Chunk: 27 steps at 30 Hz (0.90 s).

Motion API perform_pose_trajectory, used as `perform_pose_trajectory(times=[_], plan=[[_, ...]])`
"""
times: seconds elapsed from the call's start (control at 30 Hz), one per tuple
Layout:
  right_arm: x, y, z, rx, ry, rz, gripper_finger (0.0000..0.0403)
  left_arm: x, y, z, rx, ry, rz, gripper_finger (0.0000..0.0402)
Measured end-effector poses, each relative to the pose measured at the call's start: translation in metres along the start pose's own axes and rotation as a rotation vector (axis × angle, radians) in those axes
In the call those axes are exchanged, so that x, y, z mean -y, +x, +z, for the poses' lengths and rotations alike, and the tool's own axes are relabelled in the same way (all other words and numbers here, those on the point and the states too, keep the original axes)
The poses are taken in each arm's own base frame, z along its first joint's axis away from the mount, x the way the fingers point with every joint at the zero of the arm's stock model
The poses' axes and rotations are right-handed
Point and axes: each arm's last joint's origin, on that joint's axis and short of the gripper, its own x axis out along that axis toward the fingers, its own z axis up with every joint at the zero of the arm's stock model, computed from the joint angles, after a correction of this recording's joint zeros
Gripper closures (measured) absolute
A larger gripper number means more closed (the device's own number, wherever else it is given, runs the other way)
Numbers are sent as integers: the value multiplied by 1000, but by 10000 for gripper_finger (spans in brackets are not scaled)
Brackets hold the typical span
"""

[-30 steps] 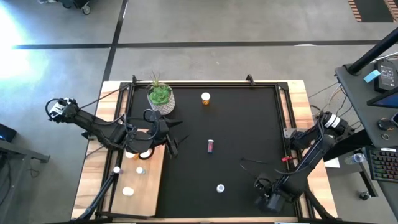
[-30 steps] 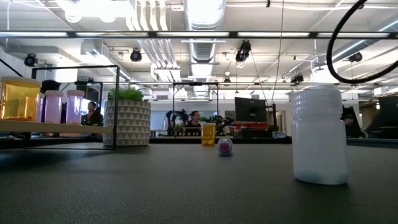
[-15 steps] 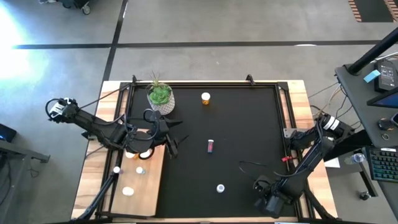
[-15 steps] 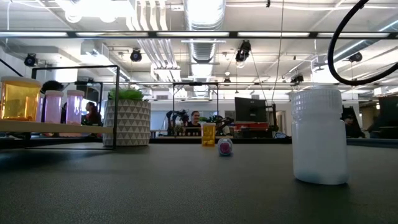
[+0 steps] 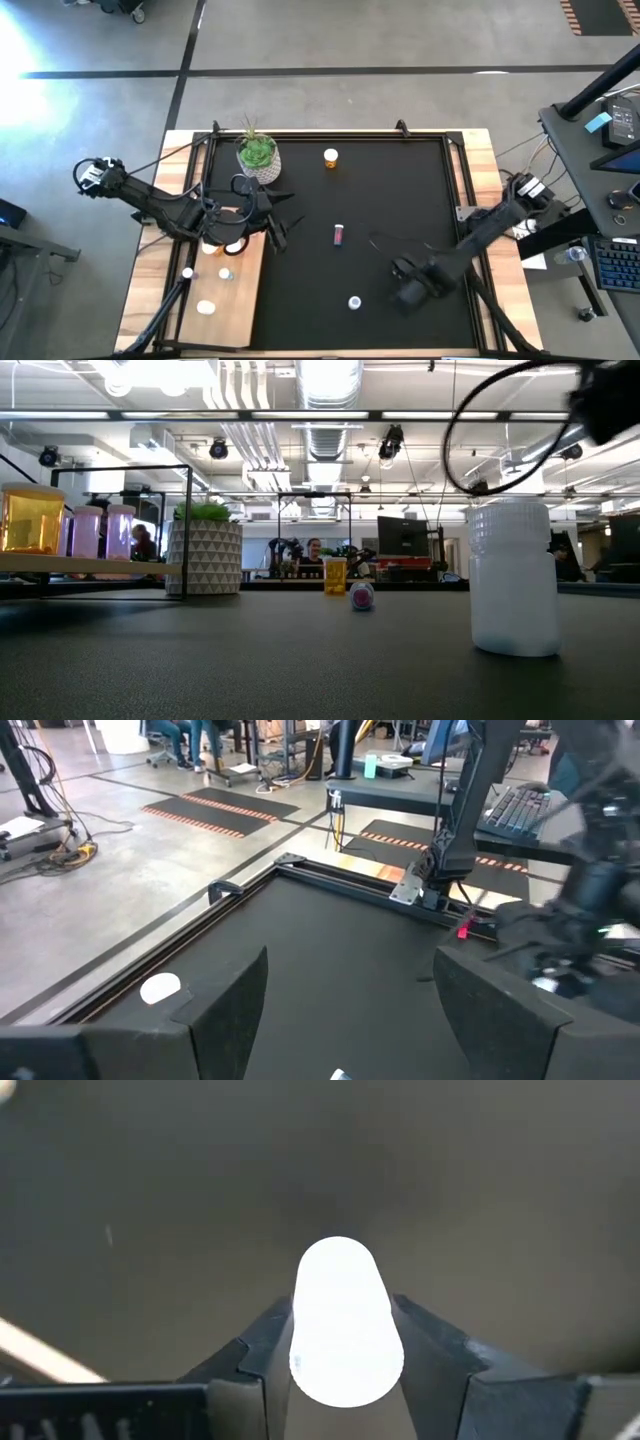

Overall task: Pick and place medicine bottles onto shelf by color
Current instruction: Put the right white pill bottle on the shelf aligned with the other white pill bottle

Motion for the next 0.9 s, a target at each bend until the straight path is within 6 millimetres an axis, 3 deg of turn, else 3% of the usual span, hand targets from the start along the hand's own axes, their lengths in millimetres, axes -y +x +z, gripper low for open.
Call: perform_pose_trajectory(times=[0.3,0.5,0.7,0.9], plan=[[5,-18,83,57,12,68,269,0,1,0,-6,-5,-16,132],[5,-21,126,74,-28,67,269,0,1,0,-7,-6,-19,132],[8,-19,155,82,-22,59,268,0,2,0,-24,-10,-65,132],[2,-9,169,62,-25,42,268,0,3,0,-28,-10,-73,132]])
